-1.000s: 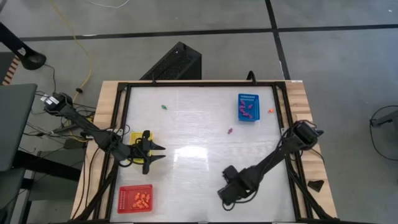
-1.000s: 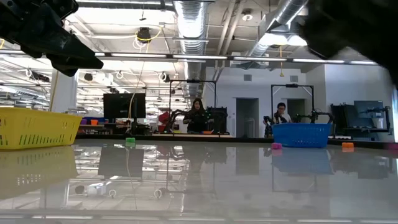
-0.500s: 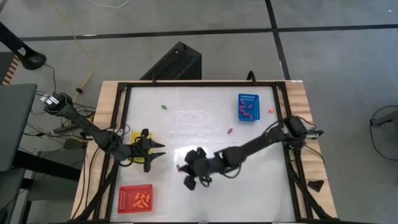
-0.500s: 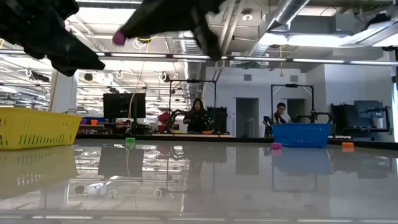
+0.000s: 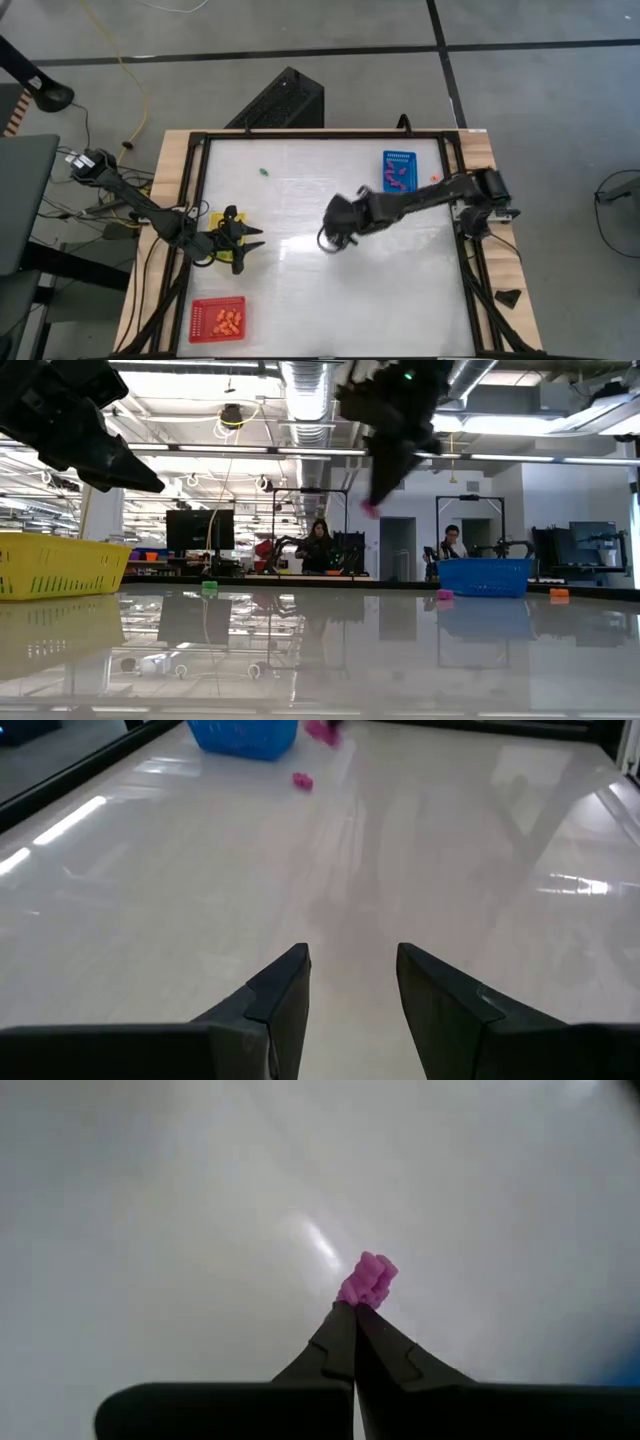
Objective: Sort Halloween decoration
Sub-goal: Put the purple skeleton toy into the blue bin, then put the orange skeleton toy into the red bin
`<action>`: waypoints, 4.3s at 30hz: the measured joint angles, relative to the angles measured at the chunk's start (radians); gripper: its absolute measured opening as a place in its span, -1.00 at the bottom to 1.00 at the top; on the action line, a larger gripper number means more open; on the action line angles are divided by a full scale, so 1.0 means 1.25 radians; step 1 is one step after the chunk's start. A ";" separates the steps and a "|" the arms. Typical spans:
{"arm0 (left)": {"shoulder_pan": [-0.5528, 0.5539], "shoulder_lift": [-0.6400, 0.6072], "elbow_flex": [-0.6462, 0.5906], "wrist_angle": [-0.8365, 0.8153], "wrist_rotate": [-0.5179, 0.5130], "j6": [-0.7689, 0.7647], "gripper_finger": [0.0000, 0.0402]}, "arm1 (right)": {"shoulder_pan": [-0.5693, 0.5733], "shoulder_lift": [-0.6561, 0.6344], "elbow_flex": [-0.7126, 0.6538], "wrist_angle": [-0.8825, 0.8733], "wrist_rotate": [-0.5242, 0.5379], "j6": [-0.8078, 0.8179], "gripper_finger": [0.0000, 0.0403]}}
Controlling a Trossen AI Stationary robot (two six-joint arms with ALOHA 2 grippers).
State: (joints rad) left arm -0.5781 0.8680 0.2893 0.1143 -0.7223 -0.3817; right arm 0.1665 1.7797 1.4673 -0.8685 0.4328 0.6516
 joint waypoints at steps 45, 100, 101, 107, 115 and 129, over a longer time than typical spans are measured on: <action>0.191 0.002 0.000 0.024 0.162 0.086 -0.30 | -0.270 -0.223 -0.279 -0.333 -0.026 0.151 -0.04; 0.249 0.002 0.000 0.027 0.259 0.128 -0.30 | -1.016 -0.273 -0.581 0.062 -0.230 -0.047 -0.71; 0.249 0.002 0.000 0.027 0.259 0.129 -0.30 | -1.007 -0.275 -0.564 0.044 -0.232 -0.047 -0.71; 0.249 0.002 0.000 0.026 0.259 0.134 -0.30 | -0.961 -0.276 -0.486 -0.074 -0.244 -0.047 -0.71; 0.249 0.002 0.000 0.026 0.259 0.137 -0.30 | -0.849 -0.277 -0.396 -0.142 -0.240 -0.034 -0.72; 0.249 0.002 0.000 0.024 0.255 0.150 -0.30 | -0.288 -0.234 -0.253 0.389 -0.237 -0.014 -0.72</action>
State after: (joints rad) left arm -0.2668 0.8707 0.2893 0.1446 -0.4038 -0.1940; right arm -0.1939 1.4875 1.1511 -0.3825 0.1368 0.6335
